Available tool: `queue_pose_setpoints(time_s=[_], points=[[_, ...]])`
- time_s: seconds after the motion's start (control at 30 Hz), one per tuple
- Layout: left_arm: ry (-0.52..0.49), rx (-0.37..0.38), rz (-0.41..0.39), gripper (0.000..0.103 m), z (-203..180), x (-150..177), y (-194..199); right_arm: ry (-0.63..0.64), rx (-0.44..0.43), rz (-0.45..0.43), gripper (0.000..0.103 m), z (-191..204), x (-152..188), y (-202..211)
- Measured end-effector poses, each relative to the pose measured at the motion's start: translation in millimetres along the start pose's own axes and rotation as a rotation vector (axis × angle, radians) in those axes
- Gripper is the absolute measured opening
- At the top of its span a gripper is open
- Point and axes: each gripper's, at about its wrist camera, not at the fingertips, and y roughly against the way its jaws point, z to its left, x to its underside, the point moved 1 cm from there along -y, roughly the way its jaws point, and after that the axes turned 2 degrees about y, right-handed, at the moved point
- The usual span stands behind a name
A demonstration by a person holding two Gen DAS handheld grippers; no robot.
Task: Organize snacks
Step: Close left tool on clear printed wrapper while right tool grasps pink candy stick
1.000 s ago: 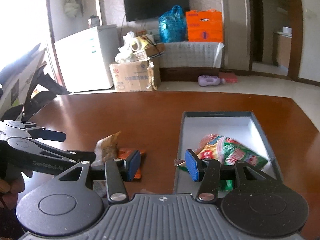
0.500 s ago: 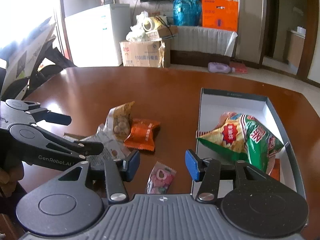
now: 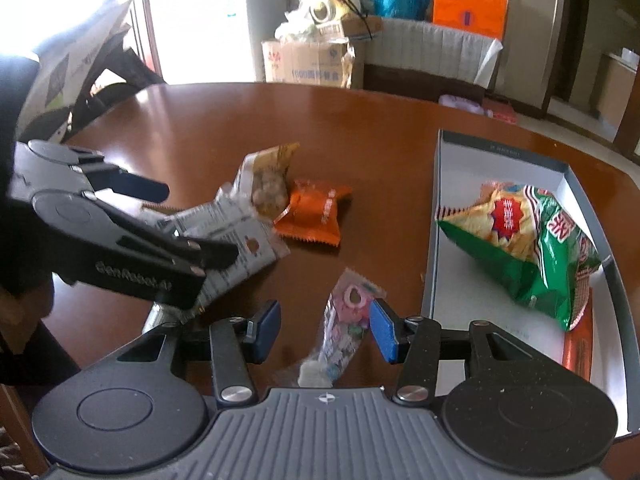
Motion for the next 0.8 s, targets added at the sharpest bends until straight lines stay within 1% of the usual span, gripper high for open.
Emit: queue_pose_setpoints(time_s=[0.2,0.4,0.6,0.77,0.8], points=[[-0.015,0.006,0.005,0.091,-5,2,-6,-0.01,0.003,0.023,0.051,-3,5,-6],[-0.001,0.006,0.005,0.091,-6,5,-11,0.008,0.0,0.036,0.051,1,3,-12],[-0.013,0.002,0.006,0.091,-10,8,-15,0.02,0.006,0.047,0.05,2,4,-15],[-0.015,0.006,0.009,0.091,-12,12,-22,0.041,0.018,0.046,0.049,4,5,-18],[-0.017,0.004,0.005,0.091,-13,13,-22,0.048,0.02,0.047,0.047,5,5,-18]])
